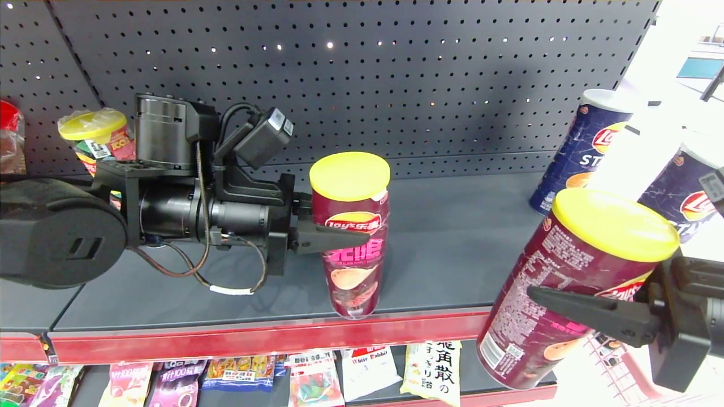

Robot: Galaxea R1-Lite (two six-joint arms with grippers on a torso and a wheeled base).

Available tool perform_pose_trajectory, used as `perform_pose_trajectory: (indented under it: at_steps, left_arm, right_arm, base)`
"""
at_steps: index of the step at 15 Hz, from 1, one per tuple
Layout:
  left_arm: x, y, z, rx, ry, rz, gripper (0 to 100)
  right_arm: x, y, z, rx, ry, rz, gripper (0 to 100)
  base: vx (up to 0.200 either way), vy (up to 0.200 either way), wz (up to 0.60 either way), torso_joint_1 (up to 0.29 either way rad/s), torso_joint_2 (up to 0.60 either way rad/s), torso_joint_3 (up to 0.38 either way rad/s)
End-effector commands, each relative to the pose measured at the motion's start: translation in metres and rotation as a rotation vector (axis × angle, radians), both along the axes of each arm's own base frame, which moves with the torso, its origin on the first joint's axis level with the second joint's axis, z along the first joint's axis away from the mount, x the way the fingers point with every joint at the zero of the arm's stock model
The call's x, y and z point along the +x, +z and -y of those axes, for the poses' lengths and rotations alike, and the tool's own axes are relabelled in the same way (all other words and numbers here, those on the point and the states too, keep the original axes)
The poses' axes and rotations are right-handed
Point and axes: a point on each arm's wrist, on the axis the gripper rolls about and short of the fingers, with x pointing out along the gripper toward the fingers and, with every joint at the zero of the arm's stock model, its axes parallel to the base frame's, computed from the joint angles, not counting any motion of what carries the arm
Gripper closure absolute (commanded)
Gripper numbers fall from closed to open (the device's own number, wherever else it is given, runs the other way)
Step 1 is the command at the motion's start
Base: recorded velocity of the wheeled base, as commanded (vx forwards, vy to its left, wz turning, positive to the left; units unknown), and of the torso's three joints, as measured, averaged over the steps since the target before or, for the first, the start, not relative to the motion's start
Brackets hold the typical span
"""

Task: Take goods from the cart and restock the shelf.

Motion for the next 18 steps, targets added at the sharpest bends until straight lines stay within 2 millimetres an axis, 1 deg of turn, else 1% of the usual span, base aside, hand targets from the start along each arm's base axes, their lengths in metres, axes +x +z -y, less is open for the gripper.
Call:
perform_pose_trajectory:
  at_steps: [1, 6, 7, 11, 13, 15, 18]
  left_arm:
    - [0.0, -0.003, 0.0, 0.006, 0.0, -0.01, 100]
    - [0.0, -0.005, 0.0, 0.011, 0.008, -0.009, 100]
    - [0.0, -0.005, -0.001, 0.012, 0.008, -0.01, 0]
    - [-0.001, -0.005, -0.002, 0.012, 0.015, -0.011, 0]
    - [0.003, -0.005, -0.01, 0.012, 0.042, -0.013, 0]
    - [0.001, -0.004, -0.021, 0.011, 0.07, -0.013, 0]
    - [-0.01, -0.007, -0.04, 0.017, 0.115, -0.031, 0]
  right_arm:
    - [0.001, 0.001, -0.001, 0.001, 0.001, 0.003, 100]
    - [0.002, 0.0, -0.001, -0.002, 0.001, -0.002, 100]
    - [0.002, 0.0, -0.002, -0.003, 0.001, -0.004, 100]
    - [0.004, 0.002, -0.003, 0.001, 0.001, 0.002, 100]
    - [0.008, 0.007, -0.005, 0.006, 0.001, 0.009, 100]
    - [0.016, 0.014, -0.01, 0.011, 0.001, 0.018, 100]
    - [0.037, 0.027, -0.024, 0.02, 0.003, 0.034, 100]
  base:
    - [0.0, 0.0, 0.0, 0.0, 0.0, 0.0]
    - [0.0, 0.0, 0.0, 0.0, 0.0, 0.0]
    - [0.0, 0.0, 0.0, 0.0, 0.0, 0.0]
    - [0.0, 0.0, 0.0, 0.0, 0.0, 0.0]
    - [0.0, 0.0, 0.0, 0.0, 0.0, 0.0]
    - [0.0, 0.0, 0.0, 0.0, 0.0, 0.0]
    - [0.0, 0.0, 0.0, 0.0, 0.0, 0.0]
